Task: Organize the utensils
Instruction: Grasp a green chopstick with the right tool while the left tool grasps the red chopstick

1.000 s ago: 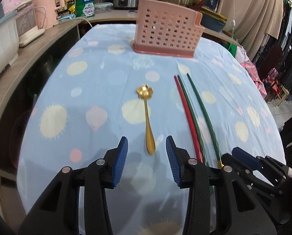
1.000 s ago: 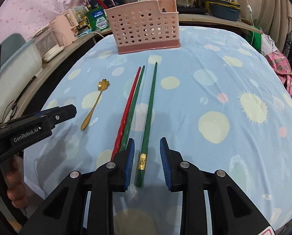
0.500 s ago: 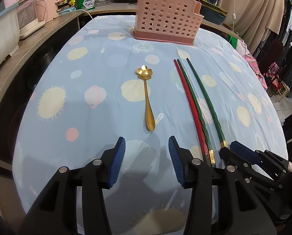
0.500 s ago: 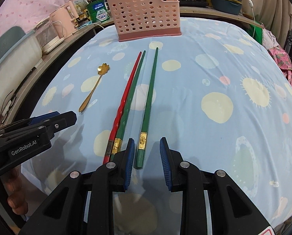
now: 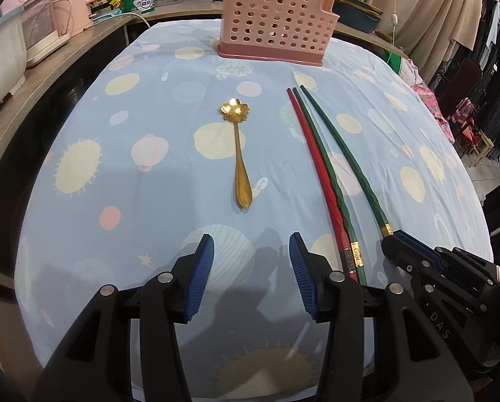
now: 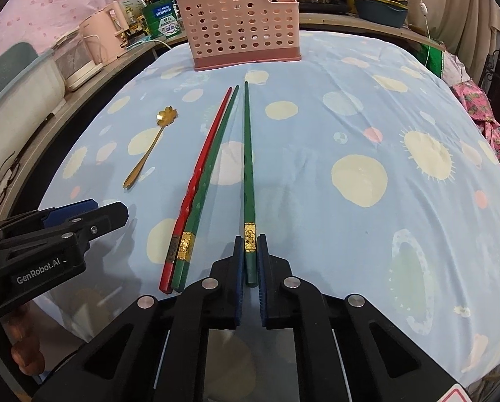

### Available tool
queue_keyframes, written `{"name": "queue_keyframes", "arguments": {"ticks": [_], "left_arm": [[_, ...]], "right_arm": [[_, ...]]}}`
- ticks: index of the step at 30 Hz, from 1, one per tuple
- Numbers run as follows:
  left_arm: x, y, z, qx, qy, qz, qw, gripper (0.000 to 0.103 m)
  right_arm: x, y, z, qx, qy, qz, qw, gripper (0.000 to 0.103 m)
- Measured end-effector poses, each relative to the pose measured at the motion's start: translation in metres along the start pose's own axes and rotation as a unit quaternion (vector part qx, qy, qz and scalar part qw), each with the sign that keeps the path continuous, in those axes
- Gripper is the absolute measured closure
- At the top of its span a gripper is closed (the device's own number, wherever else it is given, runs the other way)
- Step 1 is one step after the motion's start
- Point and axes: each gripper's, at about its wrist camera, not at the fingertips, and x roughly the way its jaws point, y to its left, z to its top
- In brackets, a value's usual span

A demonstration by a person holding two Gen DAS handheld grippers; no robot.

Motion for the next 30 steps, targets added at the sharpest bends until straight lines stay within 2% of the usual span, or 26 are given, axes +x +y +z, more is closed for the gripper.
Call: {"name": "queue_keyframes", "arguments": {"ticks": [16,23,30], "left_arm": [[0.001,-0.038,-0.005,0.057,0.002,-0.032,0.9979,0.057],[0.007,-0.041,-0.007,0.056,0.013,-0.041,0.9975,0.058],[0.012,-0.045,-0.007,0.059,0.016,-0.035,0.9975,0.056]], "right_arm": [[-0.007,-0.017,-0.004,0.032,-0.005,0.001,0.999,0.096],[-0.008,-0.021,-0.005,0.038,-0.004,0.002,0.999,0.096],[-0.006,-0.021,-0.005,0.036,-0.002,0.003,0.999,0.096]]}}
